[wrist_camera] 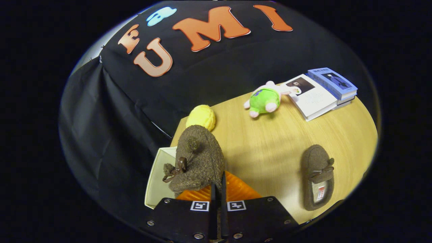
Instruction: Open the storage box then place both shoes into the box .Put the left shoe in first, then the right shoe, with the right side of both shoes facing outward in a uniform manner.
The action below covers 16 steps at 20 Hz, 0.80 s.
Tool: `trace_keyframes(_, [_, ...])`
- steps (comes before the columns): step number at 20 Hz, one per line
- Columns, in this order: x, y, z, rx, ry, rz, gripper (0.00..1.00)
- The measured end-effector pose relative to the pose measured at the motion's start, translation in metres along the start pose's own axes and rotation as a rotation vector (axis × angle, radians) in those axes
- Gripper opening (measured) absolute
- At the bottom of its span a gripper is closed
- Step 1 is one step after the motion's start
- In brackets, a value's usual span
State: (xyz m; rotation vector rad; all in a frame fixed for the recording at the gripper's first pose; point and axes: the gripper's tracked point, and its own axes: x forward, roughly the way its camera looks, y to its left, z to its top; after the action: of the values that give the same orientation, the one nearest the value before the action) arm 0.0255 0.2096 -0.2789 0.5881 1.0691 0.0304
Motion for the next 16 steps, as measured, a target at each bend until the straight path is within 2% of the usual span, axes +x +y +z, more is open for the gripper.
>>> trace_keyframes(6, [0.027,0.066,-0.009,-0.009,0.043,0.062,0.05])
trace_keyframes(16, [0.103,0.094,-0.069,-0.028,0.194,0.011,0.05])
